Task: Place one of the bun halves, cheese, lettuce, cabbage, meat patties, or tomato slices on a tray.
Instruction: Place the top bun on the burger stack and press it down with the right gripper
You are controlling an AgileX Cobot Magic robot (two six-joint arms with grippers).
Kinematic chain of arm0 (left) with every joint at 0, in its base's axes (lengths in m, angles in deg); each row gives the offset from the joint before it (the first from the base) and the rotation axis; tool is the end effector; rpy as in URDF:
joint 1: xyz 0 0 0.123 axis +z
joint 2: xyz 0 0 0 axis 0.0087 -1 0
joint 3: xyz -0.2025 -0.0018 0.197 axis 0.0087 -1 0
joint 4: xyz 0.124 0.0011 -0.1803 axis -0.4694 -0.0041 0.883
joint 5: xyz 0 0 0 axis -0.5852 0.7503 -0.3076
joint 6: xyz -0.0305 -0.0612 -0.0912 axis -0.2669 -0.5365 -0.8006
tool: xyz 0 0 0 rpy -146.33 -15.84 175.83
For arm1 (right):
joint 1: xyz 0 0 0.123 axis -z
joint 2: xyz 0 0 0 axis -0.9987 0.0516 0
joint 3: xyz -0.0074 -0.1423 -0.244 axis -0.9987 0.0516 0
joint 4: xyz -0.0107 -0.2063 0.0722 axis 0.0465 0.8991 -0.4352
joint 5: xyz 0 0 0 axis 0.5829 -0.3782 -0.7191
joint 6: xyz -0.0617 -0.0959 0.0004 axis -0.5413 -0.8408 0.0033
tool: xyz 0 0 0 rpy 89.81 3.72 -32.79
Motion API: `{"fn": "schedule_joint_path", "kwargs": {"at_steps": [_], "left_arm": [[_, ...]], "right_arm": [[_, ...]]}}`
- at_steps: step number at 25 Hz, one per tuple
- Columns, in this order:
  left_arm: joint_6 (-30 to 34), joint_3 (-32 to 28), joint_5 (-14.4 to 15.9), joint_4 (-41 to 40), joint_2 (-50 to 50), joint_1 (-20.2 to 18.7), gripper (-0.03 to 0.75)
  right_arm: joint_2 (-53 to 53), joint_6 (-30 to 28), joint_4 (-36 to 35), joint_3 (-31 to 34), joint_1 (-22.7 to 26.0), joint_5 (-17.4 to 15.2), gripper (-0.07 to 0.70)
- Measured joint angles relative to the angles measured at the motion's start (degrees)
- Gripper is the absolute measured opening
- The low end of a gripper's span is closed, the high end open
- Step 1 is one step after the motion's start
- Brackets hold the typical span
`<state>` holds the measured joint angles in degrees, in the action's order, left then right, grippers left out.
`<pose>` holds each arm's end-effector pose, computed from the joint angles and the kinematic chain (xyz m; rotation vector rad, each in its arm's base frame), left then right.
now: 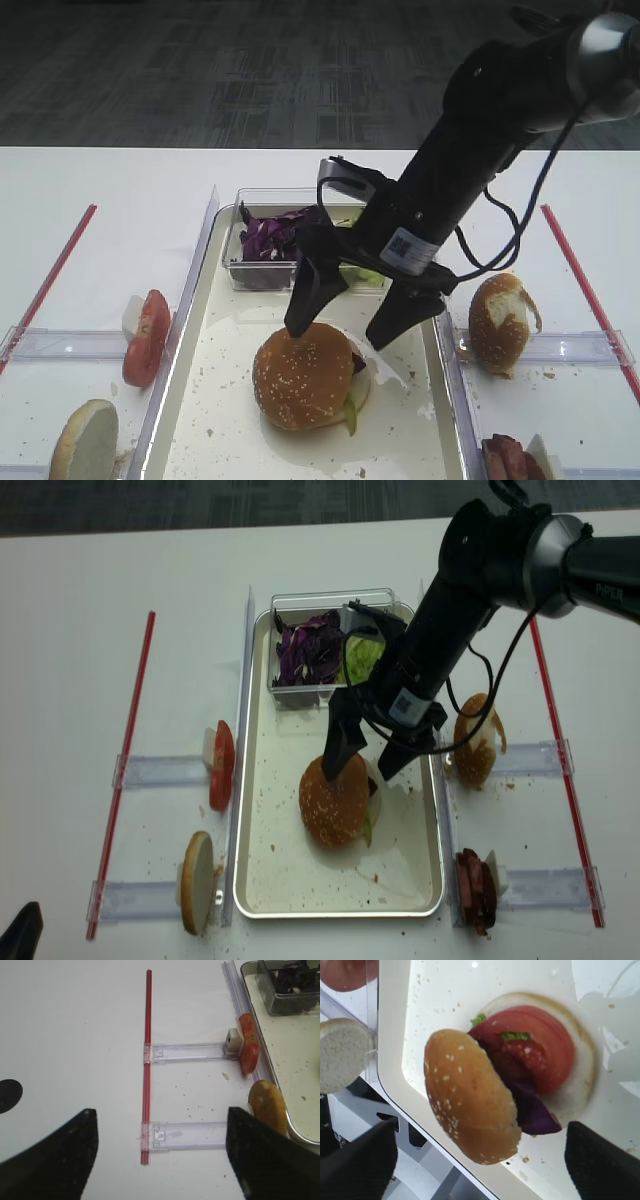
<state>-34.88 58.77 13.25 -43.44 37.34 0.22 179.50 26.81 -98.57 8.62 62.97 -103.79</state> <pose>-0.0198 0.0043 0.2360 -0.0732 2.1576 0.0313 0.2745 0.2037 0.1808 0.5271 -2.7513 -1.0013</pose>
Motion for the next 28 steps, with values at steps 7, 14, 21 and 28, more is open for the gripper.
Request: {"fn": "schedule_joint_path", "kwargs": {"at_steps": [7, 14, 21, 28], "left_arm": [[0.0, 0.0, 0.0, 0.0, 0.0, 0.0, 0.491], [0.0, 0.0, 0.0, 0.0, 0.0, 0.0, 0.491], [0.0, 0.0, 0.0, 0.0, 0.0, 0.0, 0.491], [0.0, 0.0, 0.0, 0.0, 0.0, 0.0, 0.491]], "right_arm": [[-1.39, 3.36, 5.58, -2.16, 0.0, -0.11, 0.692], [-4.73, 5.75, 7.03, -3.05, 0.0, -0.56, 0.692], [-6.2, 11.4, 13.9, -3.1, 0.0, 0.45, 0.692], [-6.2, 16.42, 21.95, -3.1, 0.0, 0.45, 0.692]]}}
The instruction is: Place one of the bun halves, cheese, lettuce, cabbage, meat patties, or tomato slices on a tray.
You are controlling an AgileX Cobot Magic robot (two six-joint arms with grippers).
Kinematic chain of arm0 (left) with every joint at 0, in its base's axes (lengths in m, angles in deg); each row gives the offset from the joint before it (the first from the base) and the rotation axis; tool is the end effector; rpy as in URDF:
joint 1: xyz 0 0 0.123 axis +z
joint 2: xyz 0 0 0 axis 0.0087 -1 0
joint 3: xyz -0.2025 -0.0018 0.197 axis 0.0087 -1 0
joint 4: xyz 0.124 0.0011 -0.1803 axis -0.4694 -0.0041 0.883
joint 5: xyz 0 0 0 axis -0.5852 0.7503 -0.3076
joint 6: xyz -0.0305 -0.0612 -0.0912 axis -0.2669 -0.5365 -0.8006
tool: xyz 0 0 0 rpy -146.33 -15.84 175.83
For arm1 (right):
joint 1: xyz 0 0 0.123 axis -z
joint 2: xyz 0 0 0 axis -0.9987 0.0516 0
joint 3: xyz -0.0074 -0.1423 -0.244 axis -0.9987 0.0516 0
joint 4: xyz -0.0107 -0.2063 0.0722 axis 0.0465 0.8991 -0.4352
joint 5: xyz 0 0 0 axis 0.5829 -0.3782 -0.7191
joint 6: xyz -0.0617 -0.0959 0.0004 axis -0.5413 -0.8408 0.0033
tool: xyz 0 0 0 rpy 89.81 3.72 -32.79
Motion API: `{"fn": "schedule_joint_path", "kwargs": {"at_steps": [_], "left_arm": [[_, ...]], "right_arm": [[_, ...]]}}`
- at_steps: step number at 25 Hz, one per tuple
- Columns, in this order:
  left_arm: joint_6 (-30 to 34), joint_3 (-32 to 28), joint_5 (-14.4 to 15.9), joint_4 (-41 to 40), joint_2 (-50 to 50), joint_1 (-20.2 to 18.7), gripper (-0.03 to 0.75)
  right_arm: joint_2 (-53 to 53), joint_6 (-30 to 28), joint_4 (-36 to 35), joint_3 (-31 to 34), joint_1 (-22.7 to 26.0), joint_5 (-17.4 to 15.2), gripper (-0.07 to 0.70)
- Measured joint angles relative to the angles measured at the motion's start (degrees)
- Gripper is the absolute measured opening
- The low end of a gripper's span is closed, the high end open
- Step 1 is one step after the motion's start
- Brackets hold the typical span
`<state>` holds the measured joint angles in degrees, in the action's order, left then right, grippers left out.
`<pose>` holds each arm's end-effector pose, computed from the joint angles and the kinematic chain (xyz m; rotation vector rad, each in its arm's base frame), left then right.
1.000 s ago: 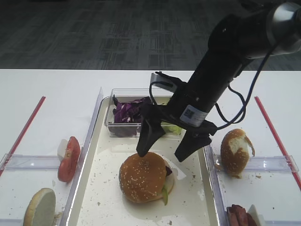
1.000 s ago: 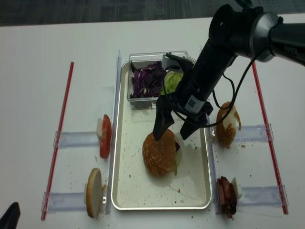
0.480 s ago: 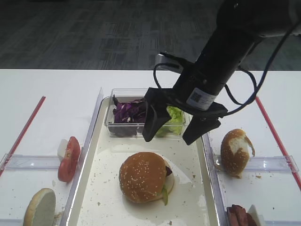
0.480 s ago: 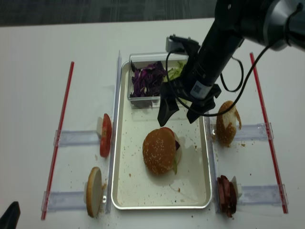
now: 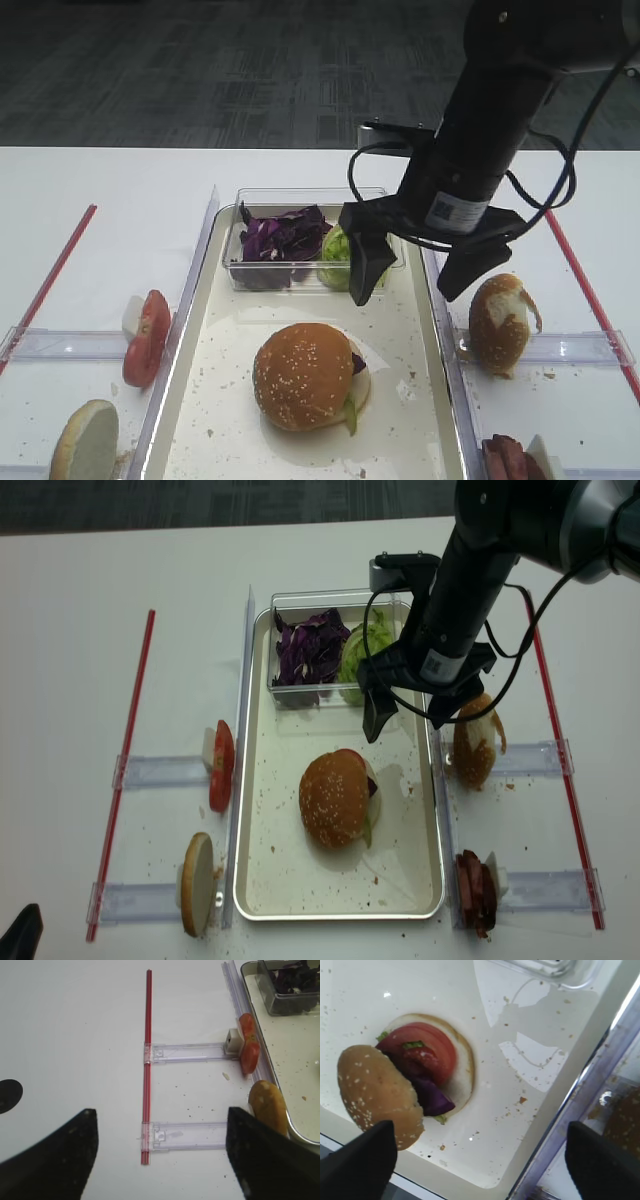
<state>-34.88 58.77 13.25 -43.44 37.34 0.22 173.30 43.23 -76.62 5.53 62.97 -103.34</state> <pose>-0.0198 0.0043 0.2360 -0.0732 2.1576 0.0313 0.2805 0.1707 0.2078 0.4885 -2.9954 -0.5671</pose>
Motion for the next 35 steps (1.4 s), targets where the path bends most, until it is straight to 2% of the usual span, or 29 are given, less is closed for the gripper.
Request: {"fn": "schedule_joint_path", "kwargs": {"at_steps": [11, 18, 25, 30, 35], "left_arm": [[0.0, 0.0, 0.0, 0.0, 0.0, 0.0, 0.491], [0.0, 0.0, 0.0, 0.0, 0.0, 0.0, 0.491], [0.0, 0.0, 0.0, 0.0, 0.0, 0.0, 0.491], [0.0, 0.0, 0.0, 0.0, 0.0, 0.0, 0.491], [0.0, 0.0, 0.0, 0.0, 0.0, 0.0, 0.491]], "right_arm": [[0.0, 3.65, 6.31, 0.0, 0.0, 0.0, 0.692], [0.0, 4.5, 6.73, -0.09, 0.0, 0.29, 0.692], [0.12, 6.11, 9.18, -4.67, 0.0, 1.44, 0.692], [1.83, 7.28, 10.14, -8.72, 1.46, -0.34, 0.692], [1.96, 8.04, 11.1, -9.26, 5.94, -2.43, 0.692]]}}
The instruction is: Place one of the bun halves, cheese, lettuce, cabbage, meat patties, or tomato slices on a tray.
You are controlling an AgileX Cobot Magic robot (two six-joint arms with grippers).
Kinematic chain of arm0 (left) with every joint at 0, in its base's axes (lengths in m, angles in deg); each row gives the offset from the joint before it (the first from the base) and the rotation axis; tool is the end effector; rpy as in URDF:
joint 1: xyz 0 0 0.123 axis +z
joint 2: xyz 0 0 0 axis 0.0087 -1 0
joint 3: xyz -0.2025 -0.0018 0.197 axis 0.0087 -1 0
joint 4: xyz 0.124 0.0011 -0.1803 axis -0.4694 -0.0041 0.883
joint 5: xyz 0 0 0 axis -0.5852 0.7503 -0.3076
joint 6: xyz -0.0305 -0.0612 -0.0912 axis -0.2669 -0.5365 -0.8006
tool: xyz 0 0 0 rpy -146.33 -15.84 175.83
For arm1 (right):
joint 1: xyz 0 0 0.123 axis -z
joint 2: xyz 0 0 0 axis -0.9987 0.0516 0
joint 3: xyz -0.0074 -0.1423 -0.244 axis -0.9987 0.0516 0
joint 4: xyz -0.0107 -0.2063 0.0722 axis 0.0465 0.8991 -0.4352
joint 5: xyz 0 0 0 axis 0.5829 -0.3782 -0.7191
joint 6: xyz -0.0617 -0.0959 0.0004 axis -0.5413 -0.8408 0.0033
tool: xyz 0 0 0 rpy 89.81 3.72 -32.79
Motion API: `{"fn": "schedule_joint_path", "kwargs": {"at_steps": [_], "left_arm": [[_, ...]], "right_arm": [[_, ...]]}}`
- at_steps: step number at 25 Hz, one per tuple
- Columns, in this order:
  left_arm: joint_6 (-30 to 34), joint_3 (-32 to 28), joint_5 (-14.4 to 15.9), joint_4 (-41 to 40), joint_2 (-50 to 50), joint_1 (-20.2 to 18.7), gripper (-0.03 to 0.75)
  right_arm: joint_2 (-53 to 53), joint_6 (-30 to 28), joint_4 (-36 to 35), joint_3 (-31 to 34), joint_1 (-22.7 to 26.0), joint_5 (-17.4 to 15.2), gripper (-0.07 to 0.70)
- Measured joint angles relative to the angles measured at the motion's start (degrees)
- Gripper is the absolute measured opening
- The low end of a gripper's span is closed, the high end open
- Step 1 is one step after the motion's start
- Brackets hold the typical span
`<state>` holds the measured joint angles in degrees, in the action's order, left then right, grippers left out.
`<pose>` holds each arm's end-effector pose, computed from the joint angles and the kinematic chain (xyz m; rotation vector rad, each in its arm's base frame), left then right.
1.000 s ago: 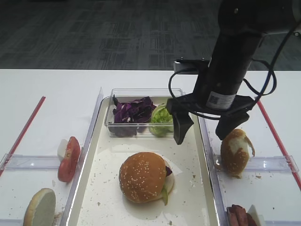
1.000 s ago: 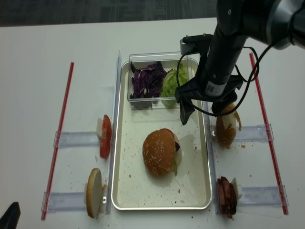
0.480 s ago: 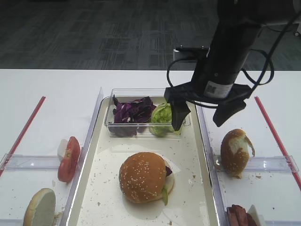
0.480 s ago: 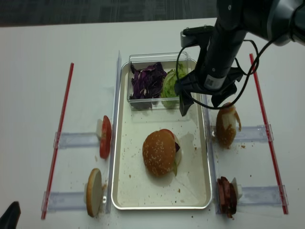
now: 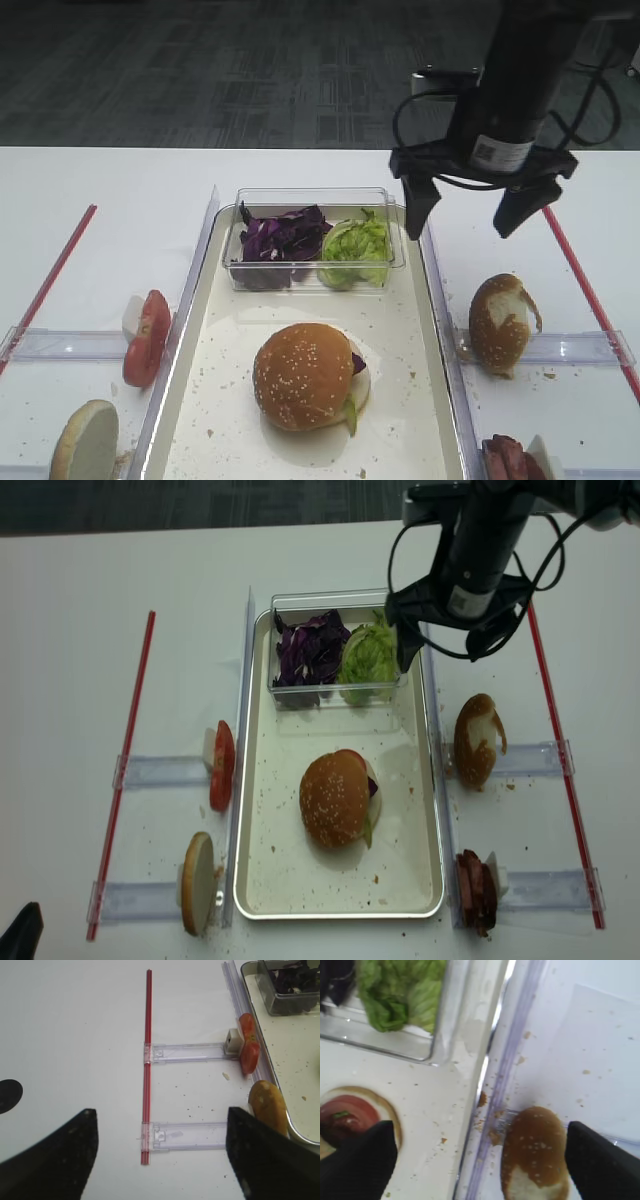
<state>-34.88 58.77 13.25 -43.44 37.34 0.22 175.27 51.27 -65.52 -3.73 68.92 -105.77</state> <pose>-0.0198 0.0043 0.2360 -0.0732 2.1576 0.0313 0.3239 0.1300 0.2257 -0.2751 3.0573 0.3376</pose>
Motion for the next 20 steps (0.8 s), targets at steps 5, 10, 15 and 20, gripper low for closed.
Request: {"fn": "schedule_joint_path", "kwargs": {"at_steps": [5, 10, 15, 20], "left_arm": [[0.0, 0.0, 0.0, 0.0, 0.0, 0.0, 0.491], [0.0, 0.0, 0.0, 0.0, 0.0, 0.0, 0.491], [0.0, 0.0, 0.0, 0.0, 0.0, 0.0, 0.491], [0.0, 0.0, 0.0, 0.0, 0.0, 0.0, 0.491]], "right_arm": [[0.0, 0.66, 4.21, 0.0, 6.96, -2.32, 0.692], [0.0, 0.41, 7.86, 0.0, 13.69, -2.32, 0.692], [0.0, -0.2, 8.32, 0.0, 16.95, -2.55, 0.692], [0.0, -0.2, 8.03, 0.0, 17.19, -2.55, 0.692]]}}
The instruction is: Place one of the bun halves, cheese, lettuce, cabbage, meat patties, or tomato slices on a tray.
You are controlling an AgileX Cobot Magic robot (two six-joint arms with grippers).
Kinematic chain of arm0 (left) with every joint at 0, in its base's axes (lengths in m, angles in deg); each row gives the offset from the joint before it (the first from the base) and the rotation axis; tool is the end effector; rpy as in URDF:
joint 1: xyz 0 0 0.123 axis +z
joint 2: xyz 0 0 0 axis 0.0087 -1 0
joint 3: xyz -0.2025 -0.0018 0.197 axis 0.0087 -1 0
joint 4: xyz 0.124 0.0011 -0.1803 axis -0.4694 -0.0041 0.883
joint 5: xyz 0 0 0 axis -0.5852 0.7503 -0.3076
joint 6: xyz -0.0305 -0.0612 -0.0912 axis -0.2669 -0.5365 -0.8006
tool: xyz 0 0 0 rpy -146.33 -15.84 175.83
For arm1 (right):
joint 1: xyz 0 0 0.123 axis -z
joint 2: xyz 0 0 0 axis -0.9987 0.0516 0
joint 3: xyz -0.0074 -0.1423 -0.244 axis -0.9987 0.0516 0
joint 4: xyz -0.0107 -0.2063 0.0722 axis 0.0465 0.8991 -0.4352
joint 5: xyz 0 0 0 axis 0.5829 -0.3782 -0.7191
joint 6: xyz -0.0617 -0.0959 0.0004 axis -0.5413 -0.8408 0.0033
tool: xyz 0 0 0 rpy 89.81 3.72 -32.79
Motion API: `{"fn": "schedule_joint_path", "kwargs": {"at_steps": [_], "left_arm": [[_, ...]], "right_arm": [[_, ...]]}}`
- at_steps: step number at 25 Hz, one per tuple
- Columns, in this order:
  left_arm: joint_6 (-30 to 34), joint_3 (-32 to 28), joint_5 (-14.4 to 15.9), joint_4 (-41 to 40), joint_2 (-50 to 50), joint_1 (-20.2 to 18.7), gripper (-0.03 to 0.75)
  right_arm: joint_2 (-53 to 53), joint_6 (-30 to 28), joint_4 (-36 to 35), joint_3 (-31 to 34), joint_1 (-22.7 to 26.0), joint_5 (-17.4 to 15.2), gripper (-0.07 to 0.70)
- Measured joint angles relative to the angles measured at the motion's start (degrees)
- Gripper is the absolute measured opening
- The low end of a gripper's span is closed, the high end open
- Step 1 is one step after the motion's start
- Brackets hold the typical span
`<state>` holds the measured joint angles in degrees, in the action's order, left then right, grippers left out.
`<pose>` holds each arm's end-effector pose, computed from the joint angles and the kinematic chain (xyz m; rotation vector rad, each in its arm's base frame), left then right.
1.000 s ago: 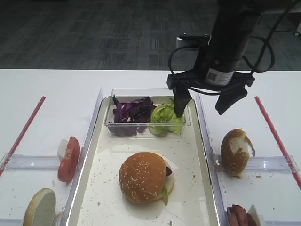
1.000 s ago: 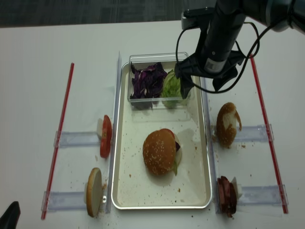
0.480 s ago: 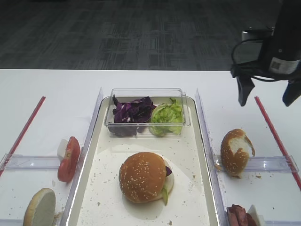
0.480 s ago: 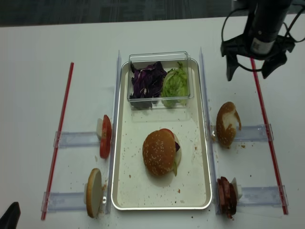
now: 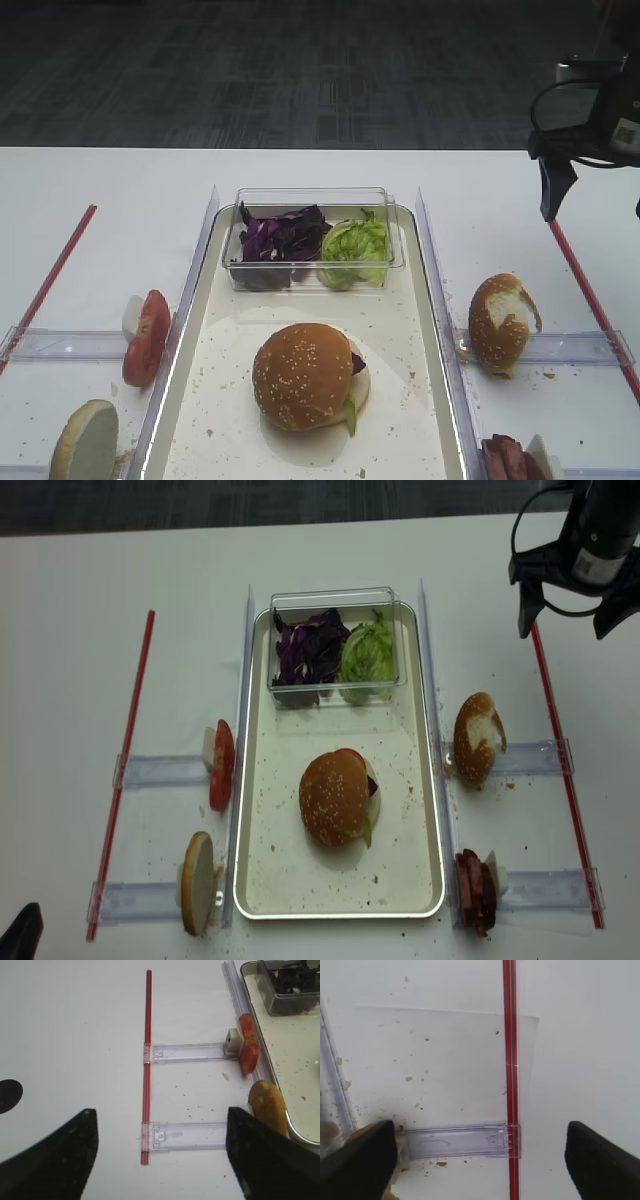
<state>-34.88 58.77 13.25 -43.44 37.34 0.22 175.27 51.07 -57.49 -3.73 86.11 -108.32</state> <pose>-0.0198 0.0043 0.2360 -0.0732 2.1576 0.0313 0.3424 0.0140 0.2233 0.1036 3.0908 0.1172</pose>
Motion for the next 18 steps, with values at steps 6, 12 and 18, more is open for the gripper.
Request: {"fn": "schedule_joint_path", "kwargs": {"at_steps": [6, 12, 18], "left_arm": [[0.0, 0.0, 0.0, 0.0, 0.0, 0.0, 0.491], [0.0, 0.0, 0.0, 0.0, 0.0, 0.0, 0.491], [0.0, 0.0, 0.0, 0.0, 0.0, 0.0, 0.491]], "right_arm": [[-4.56, -0.59, 0.45, 6.98, 0.0, 0.24, 0.682], [-13.52, -0.93, 0.76, 20.96, 0.0, 0.24, 0.68], [-25.89, -1.63, 0.24, 36.04, 0.0, 2.94, 0.68]]}}
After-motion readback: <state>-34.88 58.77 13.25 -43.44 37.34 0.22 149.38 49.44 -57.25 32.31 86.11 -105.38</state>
